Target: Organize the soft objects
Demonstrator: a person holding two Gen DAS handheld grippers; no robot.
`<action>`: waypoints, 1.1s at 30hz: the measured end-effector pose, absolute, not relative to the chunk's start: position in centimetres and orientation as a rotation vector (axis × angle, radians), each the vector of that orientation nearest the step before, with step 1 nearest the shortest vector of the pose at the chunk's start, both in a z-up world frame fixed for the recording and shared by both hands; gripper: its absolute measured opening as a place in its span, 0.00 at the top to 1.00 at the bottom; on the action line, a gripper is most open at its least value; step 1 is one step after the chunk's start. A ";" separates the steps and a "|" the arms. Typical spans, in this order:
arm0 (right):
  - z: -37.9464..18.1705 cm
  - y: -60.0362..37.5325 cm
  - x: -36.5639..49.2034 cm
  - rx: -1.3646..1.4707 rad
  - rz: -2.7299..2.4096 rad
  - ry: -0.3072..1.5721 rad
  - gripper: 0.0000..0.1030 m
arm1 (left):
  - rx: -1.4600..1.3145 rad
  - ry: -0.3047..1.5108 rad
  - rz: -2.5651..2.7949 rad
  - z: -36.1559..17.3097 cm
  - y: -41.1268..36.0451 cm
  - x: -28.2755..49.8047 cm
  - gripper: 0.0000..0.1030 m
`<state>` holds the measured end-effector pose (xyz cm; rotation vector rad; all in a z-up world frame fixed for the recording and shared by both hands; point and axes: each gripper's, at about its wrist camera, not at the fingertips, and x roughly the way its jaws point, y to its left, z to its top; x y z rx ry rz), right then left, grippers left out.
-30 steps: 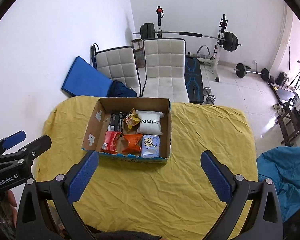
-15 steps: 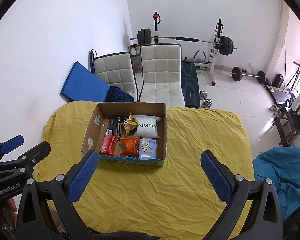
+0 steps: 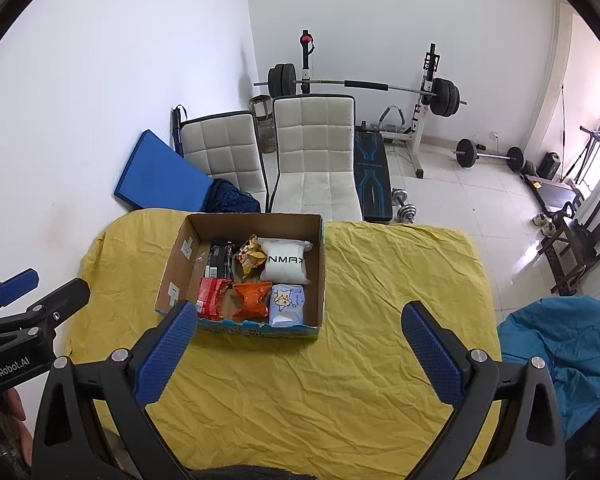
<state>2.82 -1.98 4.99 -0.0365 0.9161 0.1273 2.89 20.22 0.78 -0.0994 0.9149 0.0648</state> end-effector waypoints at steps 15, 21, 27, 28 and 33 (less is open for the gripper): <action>5.1 -2.0 2.9 -0.041 0.128 0.913 0.00 | -0.096 0.913 0.063 1.0 20.4 3.2 0.05; 5.2 -2.1 2.8 -0.043 0.131 0.912 0.00 | -0.095 0.915 0.072 1.0 20.4 3.1 0.05; 5.3 -2.1 2.8 -0.045 0.132 0.912 0.00 | -0.105 0.917 0.078 0.9 20.4 2.6 0.05; 5.3 -2.1 2.8 -0.044 0.131 0.912 0.00 | -0.109 0.915 0.078 0.9 20.4 2.5 0.05; 5.3 -2.2 2.7 -0.041 0.131 0.909 0.00 | -0.102 0.911 0.084 0.9 20.3 2.1 0.05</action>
